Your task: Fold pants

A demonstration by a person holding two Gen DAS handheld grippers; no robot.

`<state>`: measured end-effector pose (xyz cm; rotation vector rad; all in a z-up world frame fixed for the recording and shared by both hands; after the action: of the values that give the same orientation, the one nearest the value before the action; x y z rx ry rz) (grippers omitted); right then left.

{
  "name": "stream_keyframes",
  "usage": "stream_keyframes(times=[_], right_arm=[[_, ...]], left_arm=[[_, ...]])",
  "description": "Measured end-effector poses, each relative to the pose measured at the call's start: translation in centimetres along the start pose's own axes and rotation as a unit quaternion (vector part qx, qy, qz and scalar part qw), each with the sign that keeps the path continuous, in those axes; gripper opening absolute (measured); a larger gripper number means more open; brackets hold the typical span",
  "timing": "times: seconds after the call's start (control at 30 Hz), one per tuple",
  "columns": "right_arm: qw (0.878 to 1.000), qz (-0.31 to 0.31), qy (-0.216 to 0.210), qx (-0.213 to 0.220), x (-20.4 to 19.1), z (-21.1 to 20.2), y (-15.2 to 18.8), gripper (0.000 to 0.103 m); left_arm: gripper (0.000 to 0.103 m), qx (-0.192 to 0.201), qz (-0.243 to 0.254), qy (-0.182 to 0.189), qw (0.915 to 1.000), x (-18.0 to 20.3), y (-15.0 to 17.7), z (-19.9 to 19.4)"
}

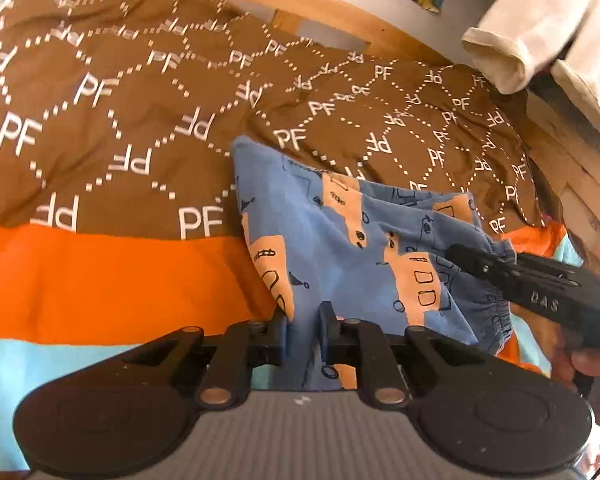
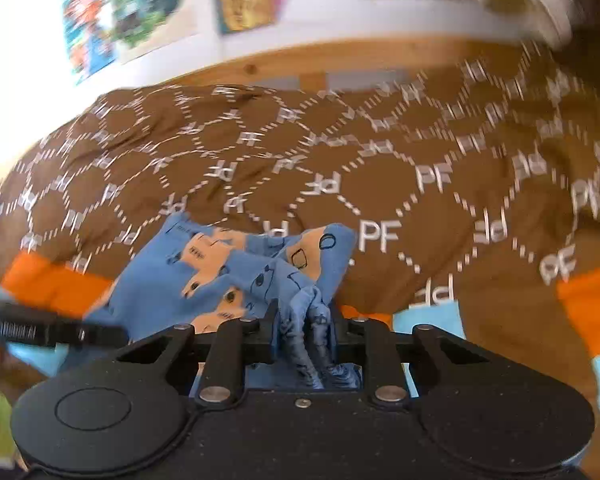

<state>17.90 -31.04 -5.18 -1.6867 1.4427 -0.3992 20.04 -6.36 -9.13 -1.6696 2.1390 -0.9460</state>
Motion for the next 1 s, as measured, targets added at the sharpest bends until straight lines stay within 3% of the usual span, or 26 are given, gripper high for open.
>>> stream_keyframes(times=[0.27, 0.53, 0.83, 1.0], right_arm=[[0.990, -0.138, 0.034, 0.022, -3.2, -1.4, -1.0, 0.020], [0.977, -0.205, 0.035, 0.056, -4.1, -2.7, -3.3, 0.020], [0.963, -0.254, 0.016, 0.092, -1.5, 1.0, -11.1, 0.020], [0.971, -0.223, -0.004, 0.087, 1.5, 3.9, -14.9, 0.020]], left_arm=[[0.015, 0.043, 0.048, -0.028, 0.9975, 1.5, -0.4, -2.4], [0.015, 0.101, 0.055, -0.042, 0.9924, 2.4, -3.1, -4.5], [0.015, 0.134, 0.019, -0.060, 0.9890, 1.8, -11.1, -1.4], [0.015, 0.125, -0.001, -0.063, 0.9901, 0.9, -13.4, 2.2]])
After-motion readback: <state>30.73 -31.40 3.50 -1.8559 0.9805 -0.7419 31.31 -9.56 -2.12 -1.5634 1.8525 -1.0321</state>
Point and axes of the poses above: each gripper's, at about its wrist camera, not at the fingertips, and z roughly the way its jaws point, x to its right, y to its underside, the point moved 7 cm from there along z, roughly the way its jaws point, and after that the axes turned 11 degrees about -y, right-handed, at the moved point
